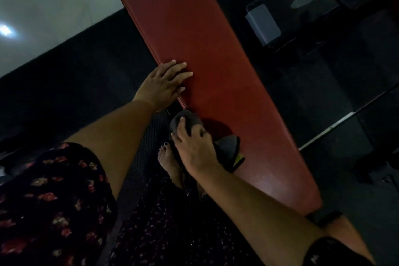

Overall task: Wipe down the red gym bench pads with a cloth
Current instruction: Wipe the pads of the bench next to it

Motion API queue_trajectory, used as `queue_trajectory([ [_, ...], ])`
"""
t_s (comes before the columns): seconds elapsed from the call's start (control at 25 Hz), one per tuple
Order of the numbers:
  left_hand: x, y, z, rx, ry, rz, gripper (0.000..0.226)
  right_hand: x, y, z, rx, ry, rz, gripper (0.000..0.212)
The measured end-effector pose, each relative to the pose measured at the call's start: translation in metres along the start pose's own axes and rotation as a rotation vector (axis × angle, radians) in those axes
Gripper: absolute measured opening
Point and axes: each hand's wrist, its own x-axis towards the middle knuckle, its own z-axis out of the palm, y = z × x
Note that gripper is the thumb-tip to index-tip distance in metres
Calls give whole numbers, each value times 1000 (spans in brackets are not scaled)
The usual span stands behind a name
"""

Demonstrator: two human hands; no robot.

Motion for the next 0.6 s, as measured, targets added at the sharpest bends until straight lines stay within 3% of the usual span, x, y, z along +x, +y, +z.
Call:
queue_trajectory([
  [0.08,2,-7,-4,-32,46,-106,55,13,3,-7,44,-18,-61,51],
  [0.16,6,-14,-9,-90,10,-212,58,22,28,-16,137,35,-3,54],
  [0.28,7,-19,-13,-121,-17,-214,61,33,98,-23,298,72,345,55],
  [0.44,8,-21,-9,-80,-23,-198,62,29,196,-19,346,-11,708,53],
  [0.52,10,-23,-7,-32,-27,-173,63,34,211,-19,358,-50,781,52],
  [0.6,11,-26,-6,-12,-41,-157,64,50,195,-25,316,17,752,48],
])
